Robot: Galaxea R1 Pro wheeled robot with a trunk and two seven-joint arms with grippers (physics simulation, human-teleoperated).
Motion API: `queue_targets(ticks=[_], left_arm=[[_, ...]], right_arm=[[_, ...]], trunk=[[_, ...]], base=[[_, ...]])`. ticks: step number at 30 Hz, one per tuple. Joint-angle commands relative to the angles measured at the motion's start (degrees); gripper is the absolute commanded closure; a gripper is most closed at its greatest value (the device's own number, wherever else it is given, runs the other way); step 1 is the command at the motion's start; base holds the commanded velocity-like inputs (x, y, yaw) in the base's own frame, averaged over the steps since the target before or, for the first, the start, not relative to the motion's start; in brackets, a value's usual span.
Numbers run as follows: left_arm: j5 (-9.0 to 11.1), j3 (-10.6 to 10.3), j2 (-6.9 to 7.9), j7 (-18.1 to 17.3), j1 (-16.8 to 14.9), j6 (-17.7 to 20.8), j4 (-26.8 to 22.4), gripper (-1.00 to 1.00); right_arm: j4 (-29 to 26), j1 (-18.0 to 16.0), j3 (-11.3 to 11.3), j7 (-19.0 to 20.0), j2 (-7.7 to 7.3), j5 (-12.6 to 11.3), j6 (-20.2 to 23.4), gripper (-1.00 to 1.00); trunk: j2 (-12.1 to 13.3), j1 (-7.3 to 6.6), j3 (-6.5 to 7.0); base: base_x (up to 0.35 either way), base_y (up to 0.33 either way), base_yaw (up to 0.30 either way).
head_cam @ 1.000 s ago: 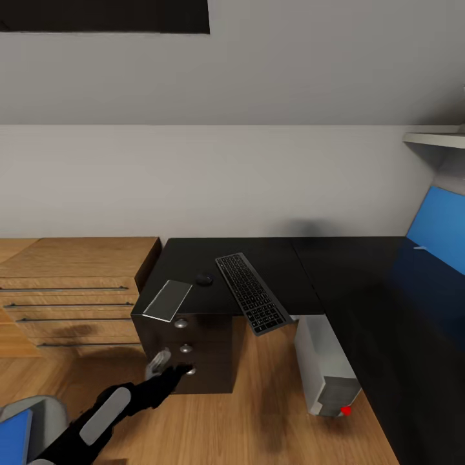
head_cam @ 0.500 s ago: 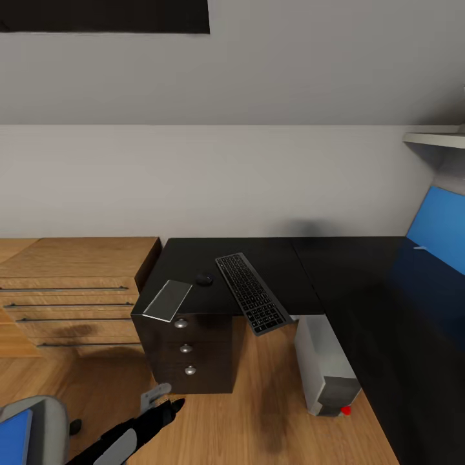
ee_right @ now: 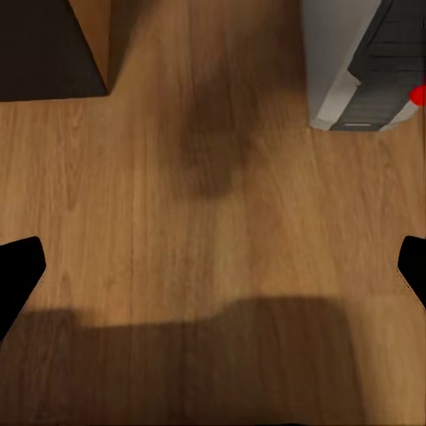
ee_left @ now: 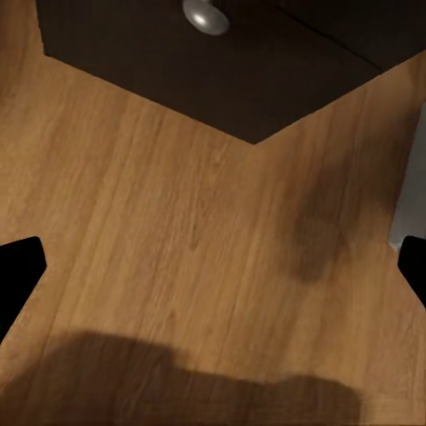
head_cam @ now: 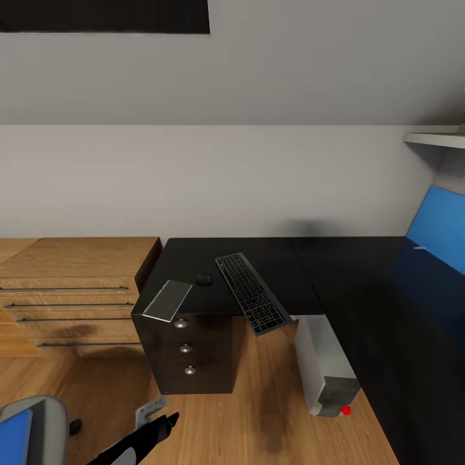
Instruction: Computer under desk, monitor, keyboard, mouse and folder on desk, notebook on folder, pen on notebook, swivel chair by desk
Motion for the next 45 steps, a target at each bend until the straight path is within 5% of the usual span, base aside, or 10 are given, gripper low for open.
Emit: queue_targets(ticks=[1,5,9,18,45], left_arm=[[0.6,-0.7,-0.39,-0.1,0.0,-3.2,1.7,-1.00],[0.5,-1.9,-2.78,0.0,0.0,-12.0,6.3,-1.00],[-1.2,-5.2,-6.18,0.2,0.0,-22.0,12.6,-1.00],[-3.0,-7.7,-11.12,0.1,0.1,-27.9,21.9,-1.00],[-3.2,-8.4,-11.69,0.4,1.3,-28.0,24.1,-1.00]], right_arm=[[0.0,-0.5,0.5,-0.7,0.08,-0.5,-0.2,-1.00],[-0.1,-1.0,0.5,-1.0,0.23,-0.5,-0.4,-1.00],[-0.1,-1.3,0.4,-1.1,0.27,-0.5,-0.5,-1.00],[0.1,-1.4,0.4,-1.1,0.23,-0.5,-0.6,-1.00],[3.6,-1.4,0.3,-0.9,0.19,-0.5,-1.4,-1.00]], trunk=[[0.0,0.00,-0.05],[0.0,0.00,-0.05],[0.0,0.00,-0.05],[0.0,0.00,-0.05],[0.0,0.00,-0.05]], base=[[0.000,0.000,0.000],[0.000,0.000,0.000],[0.000,0.000,0.000],[0.000,0.000,0.000],[0.000,0.000,0.000]])
